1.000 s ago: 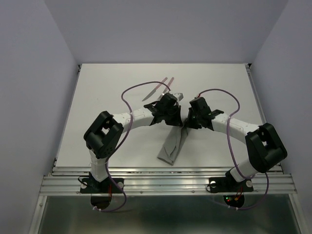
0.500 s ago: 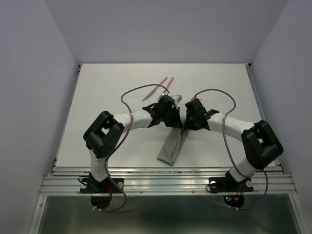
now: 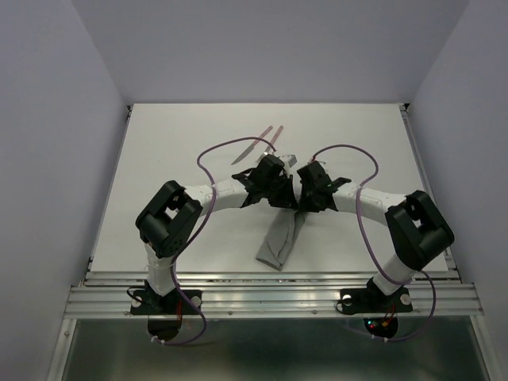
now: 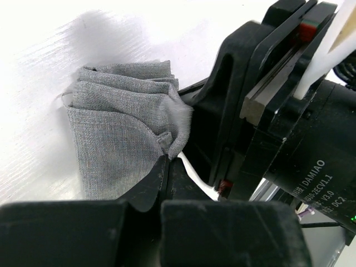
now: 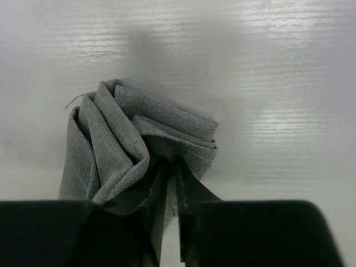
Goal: Fold the napkin into a case and place the utensils inside
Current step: Stuff the smaller-rectangle-folded napkin at the center of the board.
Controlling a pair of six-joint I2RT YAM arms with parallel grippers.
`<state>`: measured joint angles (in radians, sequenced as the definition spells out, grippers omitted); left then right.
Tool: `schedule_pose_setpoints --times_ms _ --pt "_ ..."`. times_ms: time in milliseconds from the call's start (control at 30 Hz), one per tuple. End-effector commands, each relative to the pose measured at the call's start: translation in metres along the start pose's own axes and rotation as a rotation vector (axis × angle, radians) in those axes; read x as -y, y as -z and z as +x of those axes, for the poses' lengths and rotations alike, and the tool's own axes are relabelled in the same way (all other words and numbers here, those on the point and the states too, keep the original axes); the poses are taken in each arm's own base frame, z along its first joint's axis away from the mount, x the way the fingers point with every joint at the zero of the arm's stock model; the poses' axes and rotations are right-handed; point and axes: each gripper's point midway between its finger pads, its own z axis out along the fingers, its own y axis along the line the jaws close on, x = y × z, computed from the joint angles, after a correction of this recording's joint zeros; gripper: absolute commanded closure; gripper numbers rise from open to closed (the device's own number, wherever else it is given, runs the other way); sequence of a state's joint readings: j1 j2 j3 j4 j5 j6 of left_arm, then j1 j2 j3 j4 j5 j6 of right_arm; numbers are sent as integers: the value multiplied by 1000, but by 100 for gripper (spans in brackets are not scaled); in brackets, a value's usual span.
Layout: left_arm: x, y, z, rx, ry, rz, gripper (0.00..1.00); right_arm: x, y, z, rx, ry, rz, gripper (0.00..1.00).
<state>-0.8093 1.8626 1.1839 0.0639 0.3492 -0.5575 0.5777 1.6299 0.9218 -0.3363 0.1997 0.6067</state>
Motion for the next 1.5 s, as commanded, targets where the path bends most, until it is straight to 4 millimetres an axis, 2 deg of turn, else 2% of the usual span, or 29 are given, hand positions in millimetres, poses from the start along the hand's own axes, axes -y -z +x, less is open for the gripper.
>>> schedule_pose_setpoints --times_ms 0,100,400,567,900,933,1100,1167,1233,1333,1400,1433,1467 --pt "20 10 -15 38 -37 64 100 -1 4 -18 63 -4 35 90" --pt "18 9 -12 29 -36 60 100 0 9 -21 83 -25 36 99" --pt "7 1 1 -20 -28 32 100 -6 23 -28 123 -86 -11 99" --pt "-6 -5 12 -63 -19 -9 100 -11 27 -26 121 -109 -46 99" --pt "-15 -15 16 -79 3 -41 100 -10 29 -17 105 -134 -66 99" --pt "-20 -16 23 -107 15 -65 100 -8 29 -16 104 -133 -65 99" --pt "-14 -11 16 -95 4 -72 100 -7 31 -16 111 -153 -66 99" --pt "-10 -8 13 -90 0 -64 94 -7 31 -15 112 -157 -68 99" --pt "-4 -1 8 -74 -9 -55 81 -7 31 -14 110 -158 -70 99" --pt "-2 4 5 -62 -17 -54 76 -7 30 -13 105 -154 -71 99" --pt "1 8 4 -64 -23 -57 68 -8 30 -14 105 -149 -70 99" --pt "0 10 4 -69 -25 -62 60 -8 30 -14 106 -148 -70 99" --pt "0 10 4 -70 -30 -62 45 -8 30 -14 105 -148 -71 99"
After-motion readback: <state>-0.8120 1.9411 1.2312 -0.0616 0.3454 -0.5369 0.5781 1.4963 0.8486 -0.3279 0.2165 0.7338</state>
